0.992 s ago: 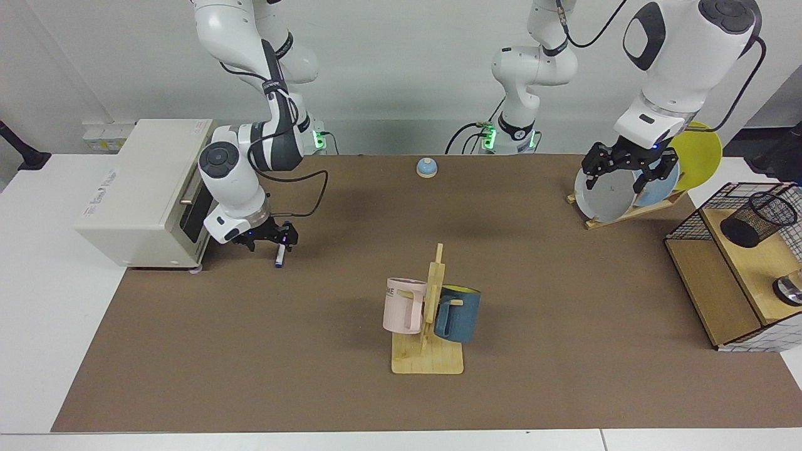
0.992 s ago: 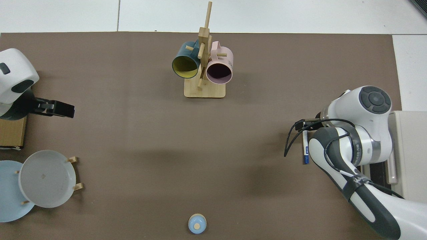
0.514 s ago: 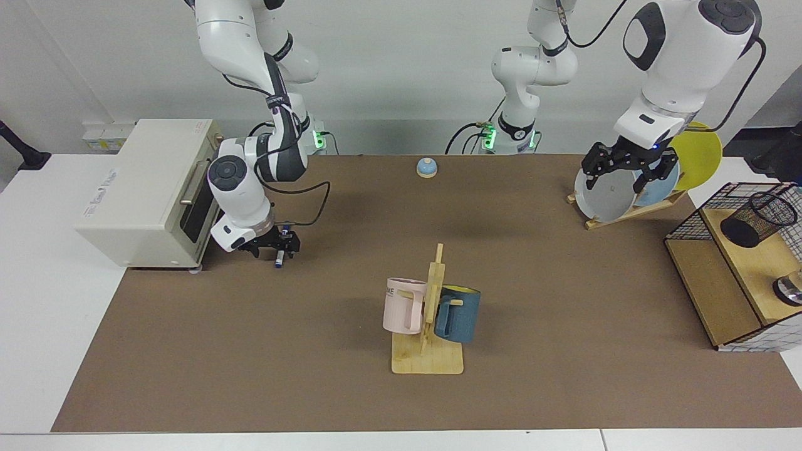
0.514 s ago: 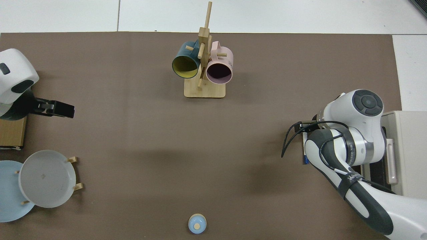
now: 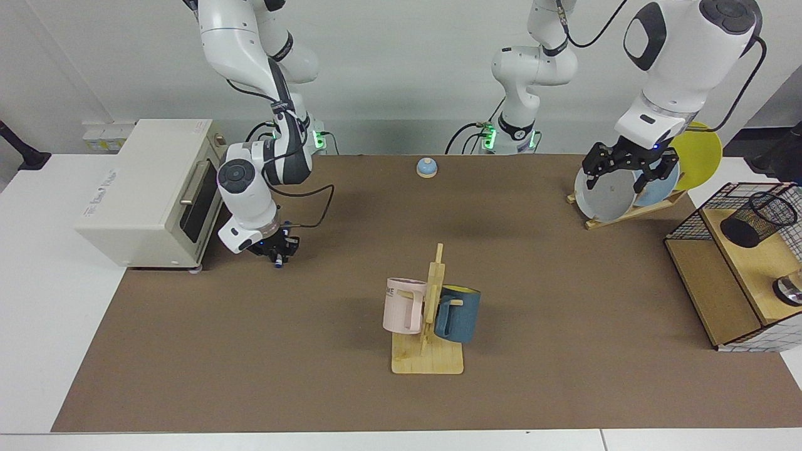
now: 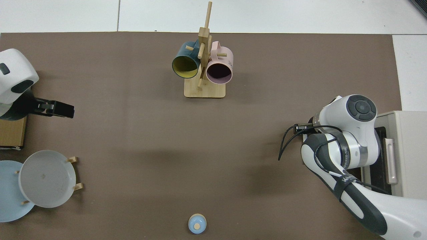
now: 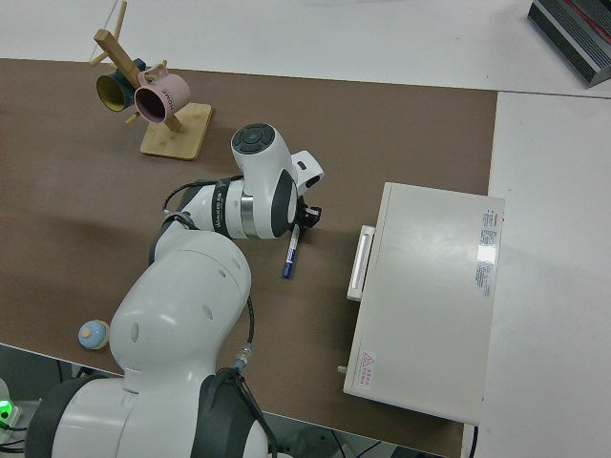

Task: Put markers into pen holder
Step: 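Grasp the blue marker with the right gripper and lift it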

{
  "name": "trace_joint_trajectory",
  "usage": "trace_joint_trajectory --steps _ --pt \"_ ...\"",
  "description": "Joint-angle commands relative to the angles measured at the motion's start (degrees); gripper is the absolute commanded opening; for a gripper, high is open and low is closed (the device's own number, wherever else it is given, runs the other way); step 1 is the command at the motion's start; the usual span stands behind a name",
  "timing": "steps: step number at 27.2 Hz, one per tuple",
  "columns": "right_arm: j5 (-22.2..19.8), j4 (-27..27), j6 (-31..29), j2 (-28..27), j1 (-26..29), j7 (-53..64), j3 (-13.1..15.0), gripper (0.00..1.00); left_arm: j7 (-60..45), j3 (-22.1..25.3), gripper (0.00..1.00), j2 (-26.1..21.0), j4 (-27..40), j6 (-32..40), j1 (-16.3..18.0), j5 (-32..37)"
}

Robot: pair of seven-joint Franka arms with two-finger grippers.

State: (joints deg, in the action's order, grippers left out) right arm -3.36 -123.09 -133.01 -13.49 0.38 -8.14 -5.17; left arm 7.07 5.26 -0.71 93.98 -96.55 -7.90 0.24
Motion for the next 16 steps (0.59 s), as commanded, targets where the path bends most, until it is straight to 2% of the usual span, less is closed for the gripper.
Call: trace_joint_trajectory --steps 1,8,16 --pt "-1.04 -0.48 -1.46 0.04 -0.03 -1.88 -0.01 0.00 2.50 0.19 1.00 1.24 1.21 0.04 -0.01 0.11" --pt "-0.69 1.45 0.38 0.75 -0.03 -3.28 -0.01 0.00 4.97 0.19 1.00 1.24 1.12 -0.31 0.08 0.11" --pt "0.28 8.21 9.52 2.68 -0.99 -8.99 -0.98 0.00 5.84 -0.07 1.00 1.24 0.68 -0.48 -0.62 0.28"
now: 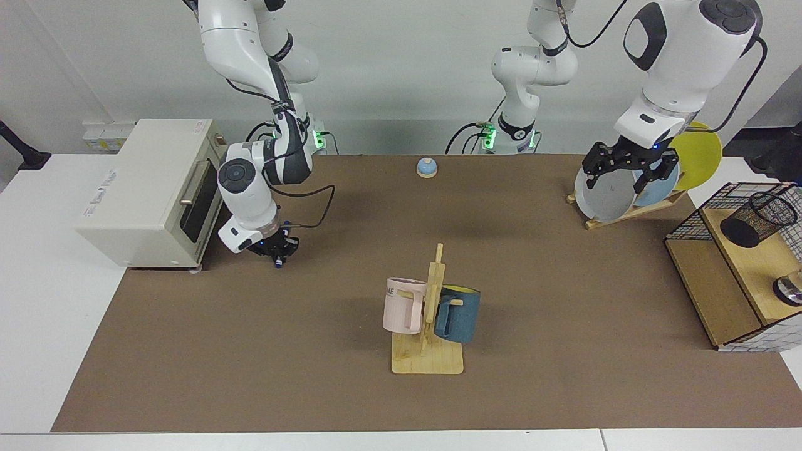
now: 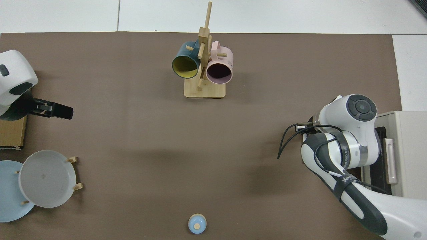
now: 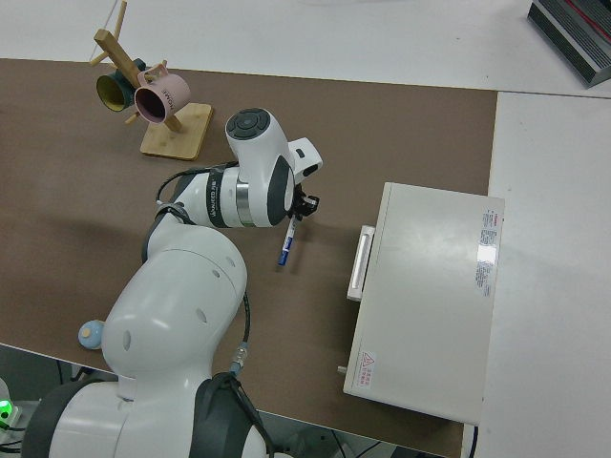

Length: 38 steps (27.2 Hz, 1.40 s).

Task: Put markers into pen holder
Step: 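Carry the marker toward the middle while the left gripper approaches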

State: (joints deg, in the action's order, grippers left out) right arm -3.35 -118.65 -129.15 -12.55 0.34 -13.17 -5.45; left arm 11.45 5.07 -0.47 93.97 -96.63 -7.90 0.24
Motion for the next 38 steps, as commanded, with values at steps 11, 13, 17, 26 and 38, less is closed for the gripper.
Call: trace_joint_trajectory --steps 11,13,17,26,38 --pt "5.64 9.14 15.77 6.57 -5.08 -15.73 -0.70 0.00 22.46 -0.85 1.00 1.00 0.78 -0.48 -0.88 0.11" --pt "6.60 9.58 17.00 7.45 -5.78 -18.63 -0.70 0.00 26.41 -1.29 1.00 1.00 0.87 -0.57 -0.97 0.11" --pt "11.95 9.58 17.36 9.03 -7.19 -24.08 -0.70 0.00 36.16 -2.17 1.00 1.09 1.04 -0.57 -0.97 0.11" --pt "20.13 9.67 18.41 11.06 -11.67 -39.11 -0.70 0.00 53.83 -3.40 1.00 1.35 1.48 -0.57 -1.94 0.02" --pt "22.16 13.36 16.83 10.44 -19.76 -66.26 -0.70 0.00 63.61 -4.28 1.00 4.86 7.01 -0.57 -4.22 -3.13"
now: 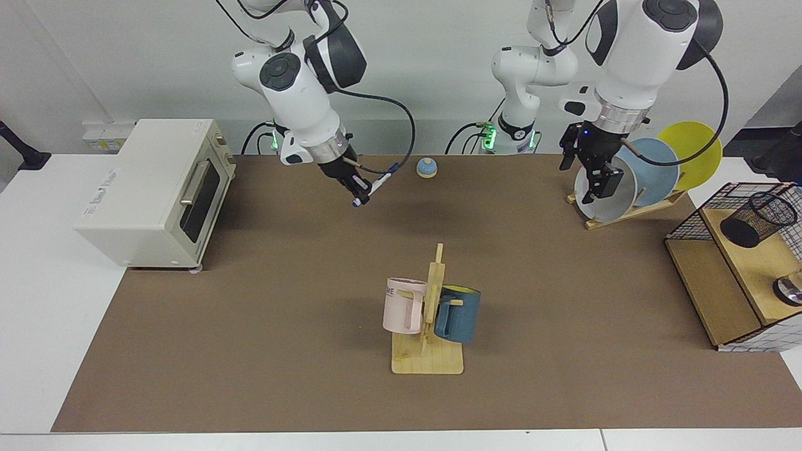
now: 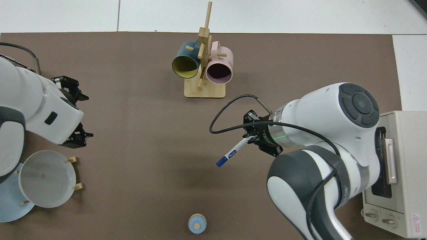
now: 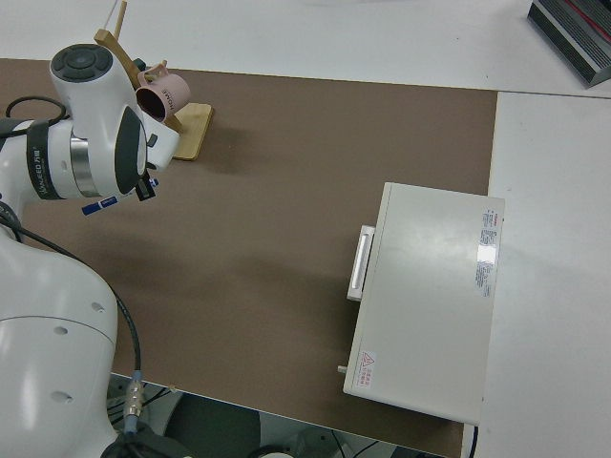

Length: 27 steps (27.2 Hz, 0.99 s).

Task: Put markers into pen holder
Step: 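Carry the marker toward the middle while the left gripper approaches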

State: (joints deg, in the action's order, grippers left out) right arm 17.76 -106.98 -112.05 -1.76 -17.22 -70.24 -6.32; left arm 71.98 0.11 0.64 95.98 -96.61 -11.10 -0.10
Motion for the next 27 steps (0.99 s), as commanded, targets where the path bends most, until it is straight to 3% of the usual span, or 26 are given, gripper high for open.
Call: trace_joint_trajectory --steps 1,6,15,27 --pt "1.05 1.77 -0.36 -0.34 -2.55 -10.87 0.17 0.00 3.34 0.68 1.00 4.19 5.70 -0.77 -1.02 -3.67" --pt "0.17 1.86 -6.33 -0.43 -4.23 -21.15 0.17 0.00 1.06 -0.55 1.00 6.04 8.42 -1.65 -2.78 -5.70" --pt "-1.41 2.04 -8.09 -0.78 -7.21 -28.28 0.17 0.00 -0.25 -0.90 1.00 7.97 13.08 -6.74 -5.59 -9.22" --pt "-3.52 3.44 -8.97 -2.10 -9.15 -35.14 0.17 0.00 -12.38 -1.25 1.00 9.12 17.30 -14.39 -12.62 -10.80"
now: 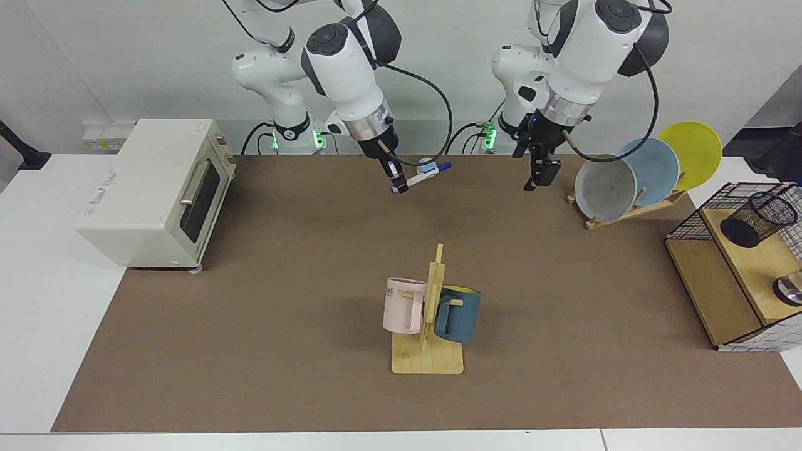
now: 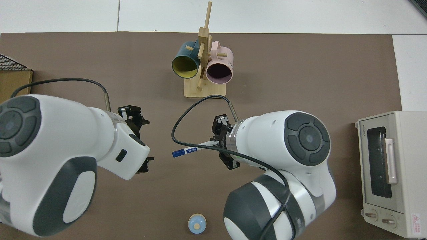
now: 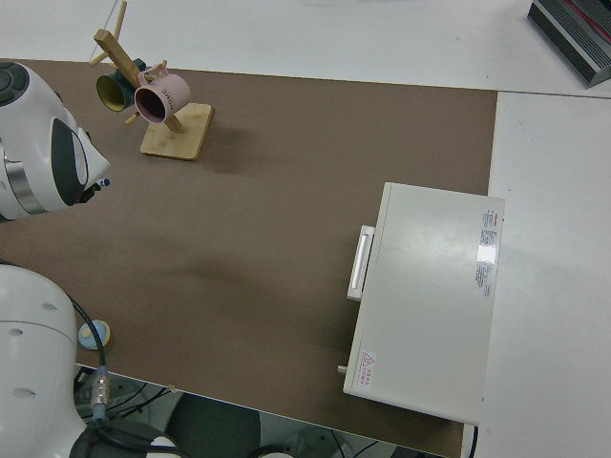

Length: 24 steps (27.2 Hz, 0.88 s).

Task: Put markers into pen holder
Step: 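Grasp the marker with the left gripper beside the right gripper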

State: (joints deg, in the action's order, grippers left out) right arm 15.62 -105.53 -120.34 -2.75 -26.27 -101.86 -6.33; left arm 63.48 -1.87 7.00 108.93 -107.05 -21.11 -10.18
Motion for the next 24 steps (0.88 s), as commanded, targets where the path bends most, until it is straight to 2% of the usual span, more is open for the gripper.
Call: trace_joint_trajectory --steps 1,7,14,24 --pt "-1.38 2.26 -0.69 -1.30 -0.10 -4.31 0.18 0.00 -4.41 0.82 1.00 2.93 4.62 -4.48 -2.80 -0.72" --pt "-1.21 2.52 -1.21 -1.65 -0.19 -7.04 0.18 0.00 -5.82 0.64 1.00 3.20 5.24 -5.36 -3.59 -0.89" --pt "-1.12 2.52 -2.62 -2.00 -1.86 -8.18 0.18 0.00 -9.59 -2.08 0.99 3.20 5.24 -6.32 -3.68 -1.77" --pt "-0.94 2.52 -2.27 -2.00 -1.86 -7.92 0.18 0.00 -11.71 -2.79 0.91 2.49 5.41 -7.56 -3.68 -1.77"
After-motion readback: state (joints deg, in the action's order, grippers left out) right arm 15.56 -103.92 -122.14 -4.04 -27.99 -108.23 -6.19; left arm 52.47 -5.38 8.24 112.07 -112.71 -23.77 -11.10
